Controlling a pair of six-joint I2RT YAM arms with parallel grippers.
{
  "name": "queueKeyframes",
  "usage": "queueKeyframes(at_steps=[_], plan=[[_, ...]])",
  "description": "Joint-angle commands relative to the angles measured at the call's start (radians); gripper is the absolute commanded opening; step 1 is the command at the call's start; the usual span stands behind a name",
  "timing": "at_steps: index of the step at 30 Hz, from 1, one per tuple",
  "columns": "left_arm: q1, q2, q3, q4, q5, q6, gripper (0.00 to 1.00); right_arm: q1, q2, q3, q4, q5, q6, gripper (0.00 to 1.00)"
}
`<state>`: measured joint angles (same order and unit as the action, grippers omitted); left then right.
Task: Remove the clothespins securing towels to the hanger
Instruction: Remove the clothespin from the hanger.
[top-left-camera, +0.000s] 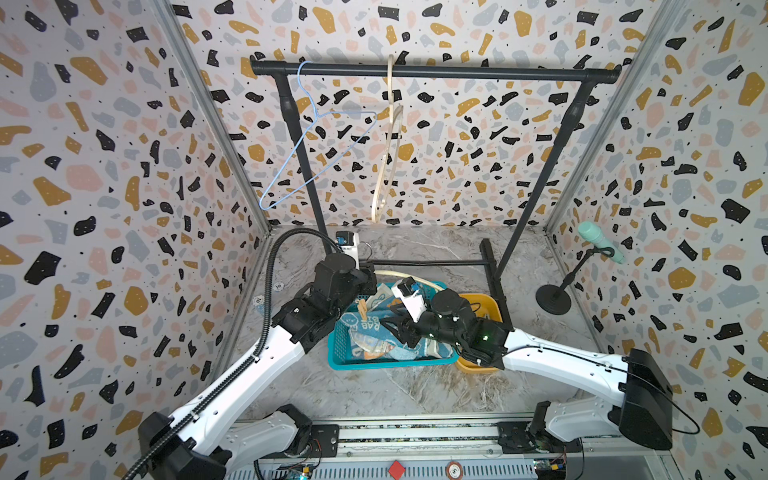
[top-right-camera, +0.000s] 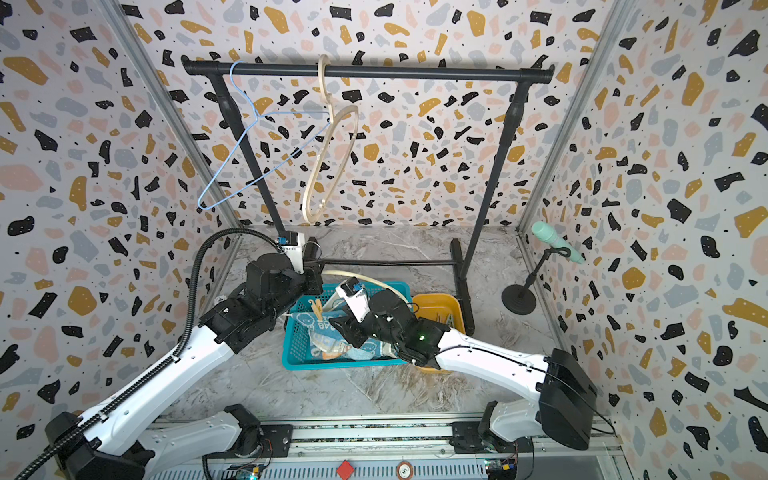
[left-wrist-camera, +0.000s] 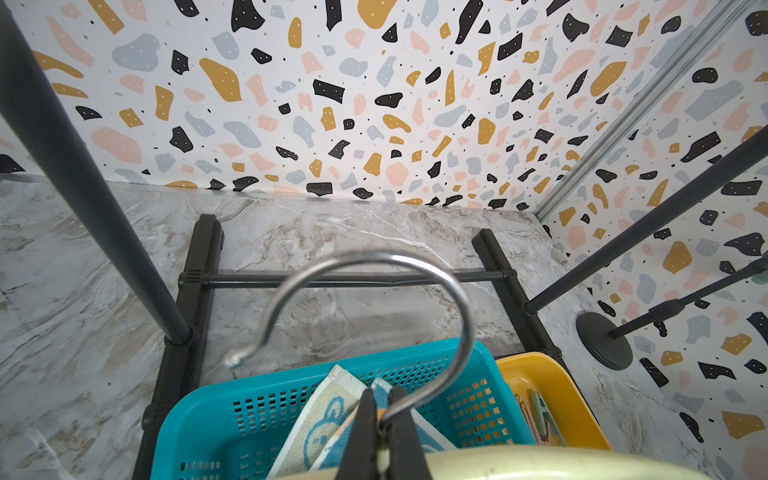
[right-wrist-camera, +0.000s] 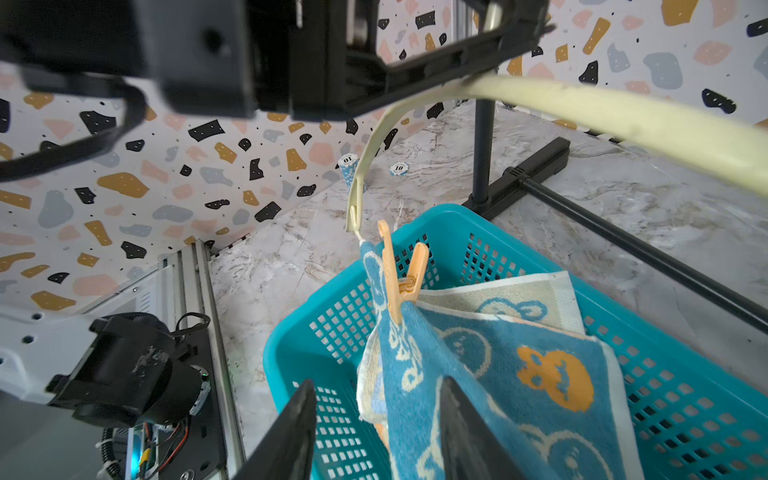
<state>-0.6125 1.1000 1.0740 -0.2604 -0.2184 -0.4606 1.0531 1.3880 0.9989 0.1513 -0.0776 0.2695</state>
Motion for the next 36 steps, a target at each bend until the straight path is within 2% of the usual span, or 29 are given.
queueKeyframes(at_steps=[1, 11, 29, 36], plan=[[-0.004, -0.014, 0.000, 0.063, -0.001, -0.009, 0.00, 0.009, 0.044, 0.070, 0.022, 0.021, -0.001, 0.49], [-0.004, -0.012, 0.010, 0.052, 0.001, -0.004, 0.00, 0.014, 0.164, 0.153, 0.010, 0.036, 0.014, 0.50], [-0.004, -0.008, 0.026, 0.039, 0.011, -0.018, 0.00, 0.013, 0.219, 0.161, 0.065, 0.052, 0.035, 0.50], [-0.004, 0.024, 0.082, -0.024, 0.013, -0.042, 0.00, 0.014, 0.208, 0.113, 0.119, 0.040, 0.040, 0.50]])
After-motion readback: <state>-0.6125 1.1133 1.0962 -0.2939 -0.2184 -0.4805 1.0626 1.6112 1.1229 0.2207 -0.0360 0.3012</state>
